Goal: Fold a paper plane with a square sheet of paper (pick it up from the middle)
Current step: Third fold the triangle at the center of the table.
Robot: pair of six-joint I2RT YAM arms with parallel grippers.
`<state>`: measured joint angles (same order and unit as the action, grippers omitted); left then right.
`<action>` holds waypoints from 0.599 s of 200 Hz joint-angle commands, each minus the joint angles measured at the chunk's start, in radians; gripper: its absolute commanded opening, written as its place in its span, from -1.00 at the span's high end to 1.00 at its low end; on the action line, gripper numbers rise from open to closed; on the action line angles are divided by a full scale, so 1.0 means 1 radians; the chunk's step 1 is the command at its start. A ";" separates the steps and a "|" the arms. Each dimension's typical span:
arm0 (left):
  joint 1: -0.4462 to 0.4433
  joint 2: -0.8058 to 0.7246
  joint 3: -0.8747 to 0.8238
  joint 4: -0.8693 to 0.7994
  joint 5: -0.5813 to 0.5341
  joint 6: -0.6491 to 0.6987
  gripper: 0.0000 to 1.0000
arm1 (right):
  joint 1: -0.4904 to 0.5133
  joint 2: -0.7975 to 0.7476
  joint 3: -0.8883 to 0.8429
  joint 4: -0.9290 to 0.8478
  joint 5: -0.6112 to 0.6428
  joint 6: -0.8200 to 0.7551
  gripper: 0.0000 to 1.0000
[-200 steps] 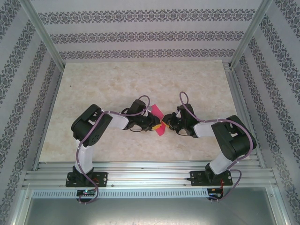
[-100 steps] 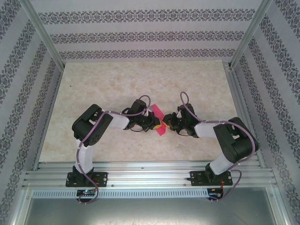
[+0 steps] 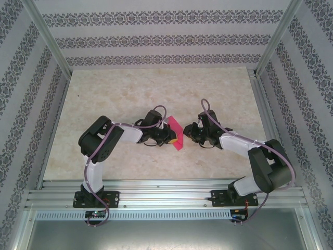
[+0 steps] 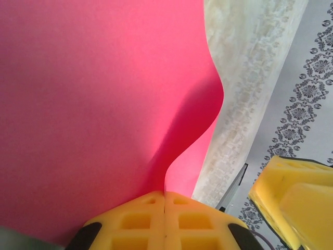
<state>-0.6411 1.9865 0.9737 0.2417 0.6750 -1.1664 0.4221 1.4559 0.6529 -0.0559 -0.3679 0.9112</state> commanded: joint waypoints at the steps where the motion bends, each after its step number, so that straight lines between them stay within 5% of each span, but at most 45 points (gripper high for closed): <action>1: 0.022 -0.051 0.026 -0.077 -0.002 0.079 0.96 | 0.026 0.010 0.055 -0.084 0.046 -0.061 0.53; 120: 0.067 -0.070 0.105 -0.321 -0.044 0.272 0.96 | 0.126 0.138 0.191 -0.183 0.085 -0.114 0.68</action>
<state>-0.5880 1.9484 1.0382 -0.0013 0.6563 -0.9752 0.5255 1.5669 0.8047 -0.2119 -0.3069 0.8299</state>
